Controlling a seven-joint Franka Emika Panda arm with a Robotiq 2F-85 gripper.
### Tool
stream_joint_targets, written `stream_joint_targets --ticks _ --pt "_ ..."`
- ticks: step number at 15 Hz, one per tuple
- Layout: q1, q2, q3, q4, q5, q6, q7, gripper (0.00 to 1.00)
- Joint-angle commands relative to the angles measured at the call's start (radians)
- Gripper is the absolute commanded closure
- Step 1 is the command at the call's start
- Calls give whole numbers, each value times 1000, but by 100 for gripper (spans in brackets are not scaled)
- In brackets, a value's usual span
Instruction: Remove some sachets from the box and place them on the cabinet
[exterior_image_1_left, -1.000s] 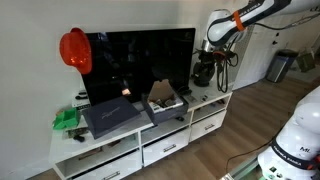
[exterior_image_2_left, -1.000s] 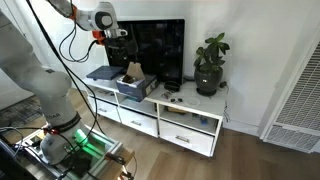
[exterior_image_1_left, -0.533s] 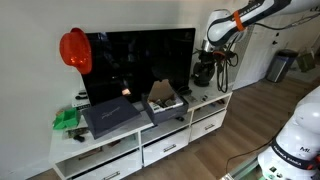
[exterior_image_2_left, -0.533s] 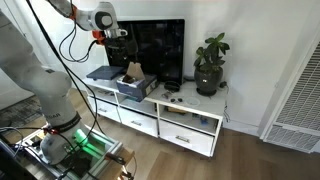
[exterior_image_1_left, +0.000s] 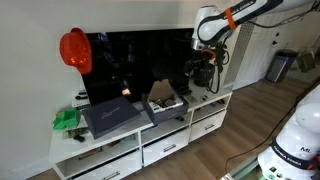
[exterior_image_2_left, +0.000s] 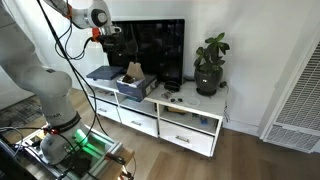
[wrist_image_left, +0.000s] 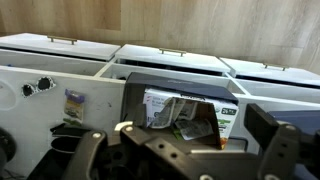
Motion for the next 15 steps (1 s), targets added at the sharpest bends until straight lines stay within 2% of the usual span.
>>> stream_joint_targets --ticks 1,3,5,11,13,15 --pt "18 121 72 143 -97 -88 218 0" --pt "24 184 96 189 -184 -84 378 0" --pt "38 249 94 235 -260 -97 483 0" --pt "102 445 34 342 -402 -60 634 0" --pt "137 514 0 378 -477 -7 711 0" --pt "165 583 -30 425 -497 25 749 0"
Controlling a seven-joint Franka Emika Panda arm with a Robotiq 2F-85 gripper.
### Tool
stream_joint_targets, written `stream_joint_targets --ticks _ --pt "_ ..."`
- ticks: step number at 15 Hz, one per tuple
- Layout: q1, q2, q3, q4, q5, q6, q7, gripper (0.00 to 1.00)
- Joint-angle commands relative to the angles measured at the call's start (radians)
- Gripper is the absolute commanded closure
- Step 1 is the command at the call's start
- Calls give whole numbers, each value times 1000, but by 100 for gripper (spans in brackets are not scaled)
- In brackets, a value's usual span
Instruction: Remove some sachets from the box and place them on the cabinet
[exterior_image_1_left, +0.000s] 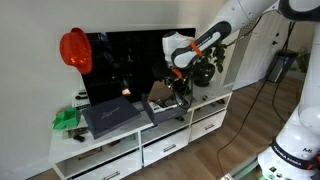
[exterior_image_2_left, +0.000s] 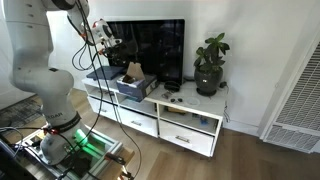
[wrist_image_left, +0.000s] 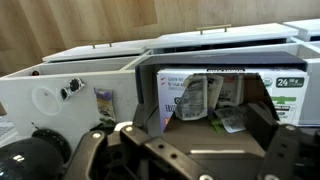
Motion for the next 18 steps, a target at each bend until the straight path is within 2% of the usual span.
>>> stream_joint_targets --ticks 1,2,3,6,9,11,18 --pt "71 140 -71 112 -80 58 104 0" --pt "74 169 -79 135 -60 64 83 0" --pt "72 99 -76 65 -25 53 50 0" --pt "85 162 -97 114 -22 66 48 0" --pt "86 167 -98 126 -22 66 48 0" --pt "105 209 -120 177 -47 36 86 0" --pt "140 383 -147 323 -23 4 26 0"
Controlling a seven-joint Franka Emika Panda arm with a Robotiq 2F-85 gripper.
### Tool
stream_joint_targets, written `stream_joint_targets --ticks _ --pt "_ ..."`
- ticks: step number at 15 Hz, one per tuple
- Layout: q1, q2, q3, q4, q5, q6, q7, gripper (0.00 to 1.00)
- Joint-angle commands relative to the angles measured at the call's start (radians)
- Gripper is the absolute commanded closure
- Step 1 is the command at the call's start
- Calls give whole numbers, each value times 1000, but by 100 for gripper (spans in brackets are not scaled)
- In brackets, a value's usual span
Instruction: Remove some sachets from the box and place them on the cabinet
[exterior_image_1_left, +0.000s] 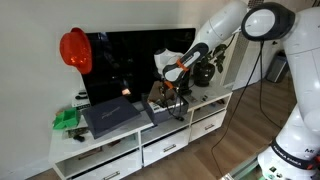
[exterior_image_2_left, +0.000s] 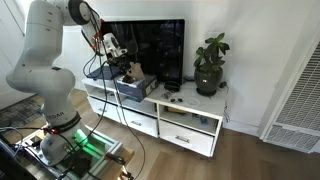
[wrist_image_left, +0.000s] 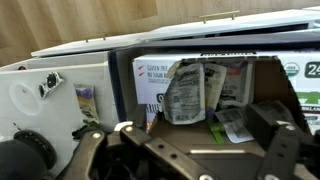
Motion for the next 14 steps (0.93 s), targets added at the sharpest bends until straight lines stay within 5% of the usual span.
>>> stream_joint_targets --ticks 1,14 --pt "54 120 -44 136 8 -48 2 0" --pt "126 429 -117 506 21 -249 -27 0"
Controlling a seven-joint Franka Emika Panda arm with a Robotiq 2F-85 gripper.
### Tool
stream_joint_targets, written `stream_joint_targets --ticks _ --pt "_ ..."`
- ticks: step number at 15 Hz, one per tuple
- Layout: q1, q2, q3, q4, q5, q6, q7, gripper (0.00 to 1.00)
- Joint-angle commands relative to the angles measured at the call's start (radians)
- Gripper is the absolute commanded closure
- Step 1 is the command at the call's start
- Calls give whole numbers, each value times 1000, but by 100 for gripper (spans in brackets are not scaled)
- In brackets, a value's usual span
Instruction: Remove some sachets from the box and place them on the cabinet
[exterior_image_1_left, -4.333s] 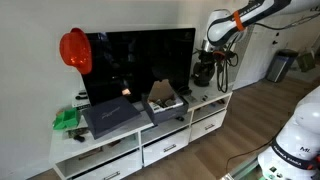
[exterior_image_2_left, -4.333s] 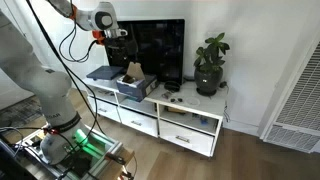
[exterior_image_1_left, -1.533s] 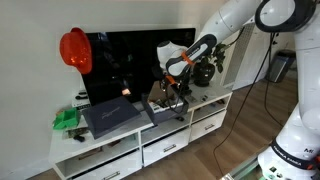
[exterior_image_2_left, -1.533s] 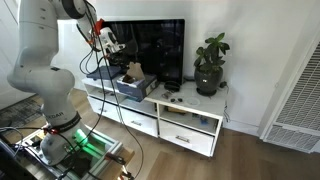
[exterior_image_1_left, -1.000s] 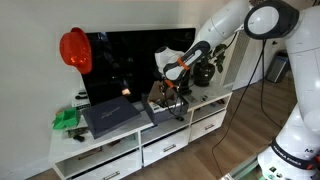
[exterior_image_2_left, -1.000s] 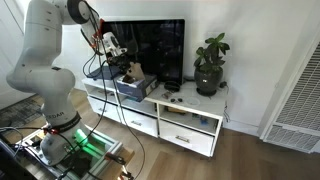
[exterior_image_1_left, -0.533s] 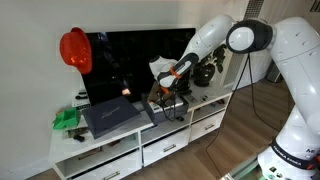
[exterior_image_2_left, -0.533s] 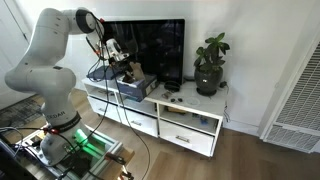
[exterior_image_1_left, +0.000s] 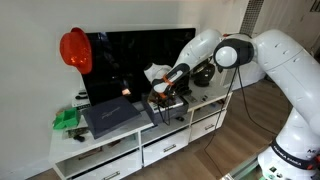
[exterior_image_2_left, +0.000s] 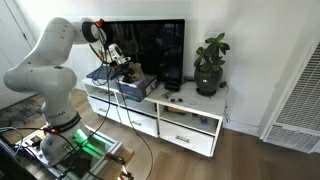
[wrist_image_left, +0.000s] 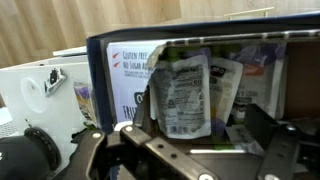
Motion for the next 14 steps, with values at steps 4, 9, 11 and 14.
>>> stream_joint_targets --ticks 4,9,11,14 --pt "20 157 -21 211 24 -86 -40 17" --pt "16 240 -30 310 34 -95 -84 28" --pt "17 267 -39 338 35 -114 -96 34" --pt "13 300 -46 378 42 -149 -118 45"
